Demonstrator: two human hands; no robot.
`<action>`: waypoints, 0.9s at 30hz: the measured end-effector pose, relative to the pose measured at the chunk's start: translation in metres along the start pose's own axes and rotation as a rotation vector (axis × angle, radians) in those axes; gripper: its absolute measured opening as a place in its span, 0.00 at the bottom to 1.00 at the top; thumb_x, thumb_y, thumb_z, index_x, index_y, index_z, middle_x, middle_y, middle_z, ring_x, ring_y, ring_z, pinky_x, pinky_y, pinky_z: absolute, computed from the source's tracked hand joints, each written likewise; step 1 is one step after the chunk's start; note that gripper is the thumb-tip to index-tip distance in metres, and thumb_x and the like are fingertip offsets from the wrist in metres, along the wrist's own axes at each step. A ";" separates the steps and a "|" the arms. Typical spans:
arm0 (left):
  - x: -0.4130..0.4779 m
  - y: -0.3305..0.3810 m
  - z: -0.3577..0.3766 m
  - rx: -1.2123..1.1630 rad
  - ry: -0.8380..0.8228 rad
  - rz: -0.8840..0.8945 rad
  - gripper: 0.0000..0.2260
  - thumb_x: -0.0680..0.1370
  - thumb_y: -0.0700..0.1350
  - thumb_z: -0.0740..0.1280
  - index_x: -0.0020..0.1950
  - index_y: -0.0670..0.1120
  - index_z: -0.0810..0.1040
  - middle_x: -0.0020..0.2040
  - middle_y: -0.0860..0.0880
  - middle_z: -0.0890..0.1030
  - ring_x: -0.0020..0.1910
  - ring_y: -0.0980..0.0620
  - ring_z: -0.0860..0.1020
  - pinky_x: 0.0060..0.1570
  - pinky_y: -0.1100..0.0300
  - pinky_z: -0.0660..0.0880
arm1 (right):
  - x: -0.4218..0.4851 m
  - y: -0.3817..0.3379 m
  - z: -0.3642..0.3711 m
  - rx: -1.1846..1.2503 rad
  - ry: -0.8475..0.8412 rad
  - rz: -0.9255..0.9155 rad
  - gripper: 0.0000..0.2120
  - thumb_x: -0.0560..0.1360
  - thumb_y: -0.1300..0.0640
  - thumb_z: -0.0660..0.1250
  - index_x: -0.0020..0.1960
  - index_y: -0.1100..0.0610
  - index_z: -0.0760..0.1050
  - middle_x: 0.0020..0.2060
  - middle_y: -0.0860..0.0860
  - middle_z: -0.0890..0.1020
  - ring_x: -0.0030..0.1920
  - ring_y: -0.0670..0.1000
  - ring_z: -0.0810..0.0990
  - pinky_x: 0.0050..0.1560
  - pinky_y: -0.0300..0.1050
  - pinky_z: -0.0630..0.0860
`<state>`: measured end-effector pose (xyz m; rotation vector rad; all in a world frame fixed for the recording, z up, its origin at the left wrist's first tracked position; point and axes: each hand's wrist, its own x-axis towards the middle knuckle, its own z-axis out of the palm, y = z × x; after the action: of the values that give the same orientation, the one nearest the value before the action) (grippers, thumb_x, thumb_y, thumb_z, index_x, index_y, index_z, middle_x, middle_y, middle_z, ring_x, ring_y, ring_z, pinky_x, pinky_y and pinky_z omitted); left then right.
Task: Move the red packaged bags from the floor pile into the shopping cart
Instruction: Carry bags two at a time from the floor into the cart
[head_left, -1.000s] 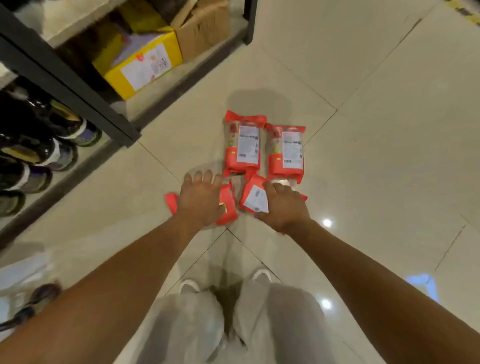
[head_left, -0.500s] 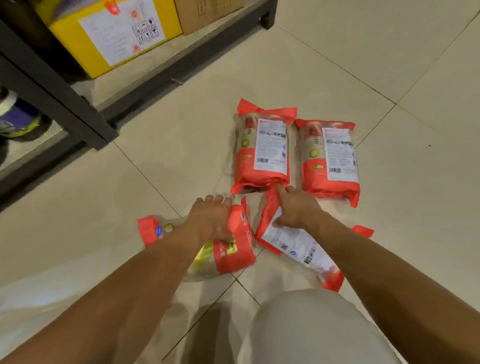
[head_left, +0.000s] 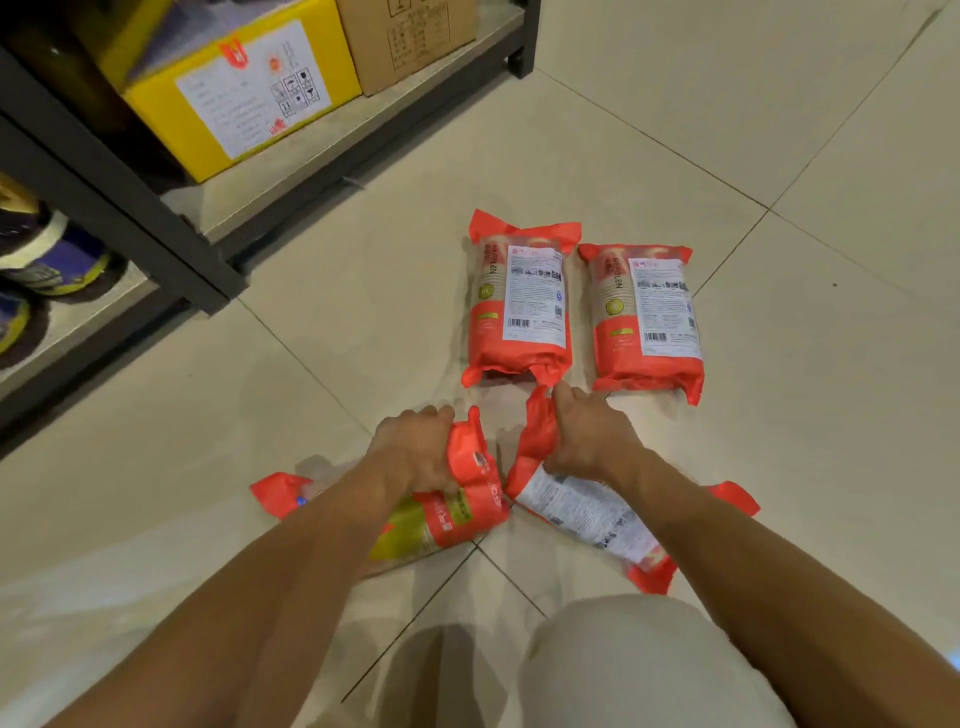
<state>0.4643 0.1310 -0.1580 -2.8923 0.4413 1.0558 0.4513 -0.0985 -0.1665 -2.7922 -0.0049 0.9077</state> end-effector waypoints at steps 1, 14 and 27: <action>-0.018 -0.001 -0.008 -0.011 0.045 -0.021 0.36 0.62 0.60 0.78 0.64 0.49 0.68 0.60 0.48 0.76 0.59 0.43 0.77 0.51 0.50 0.74 | -0.018 -0.005 -0.010 -0.018 0.031 -0.014 0.43 0.63 0.50 0.79 0.70 0.56 0.60 0.61 0.54 0.73 0.62 0.60 0.73 0.47 0.50 0.72; -0.412 -0.008 -0.287 -0.208 0.328 -0.031 0.36 0.67 0.61 0.73 0.71 0.53 0.65 0.63 0.53 0.75 0.59 0.47 0.74 0.50 0.50 0.76 | -0.381 -0.126 -0.347 0.051 0.262 -0.156 0.31 0.68 0.40 0.71 0.64 0.54 0.67 0.57 0.51 0.76 0.57 0.56 0.75 0.43 0.48 0.69; -0.777 0.017 -0.406 -0.453 0.610 -0.170 0.41 0.64 0.63 0.73 0.74 0.52 0.64 0.58 0.48 0.78 0.58 0.45 0.78 0.57 0.50 0.75 | -0.667 -0.215 -0.514 0.111 0.473 -0.518 0.44 0.63 0.39 0.78 0.73 0.53 0.66 0.58 0.54 0.81 0.56 0.58 0.81 0.52 0.50 0.75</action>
<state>0.1472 0.2611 0.6490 -3.5459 -0.0583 0.2462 0.2228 -0.0310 0.6688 -2.6253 -0.5540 0.1197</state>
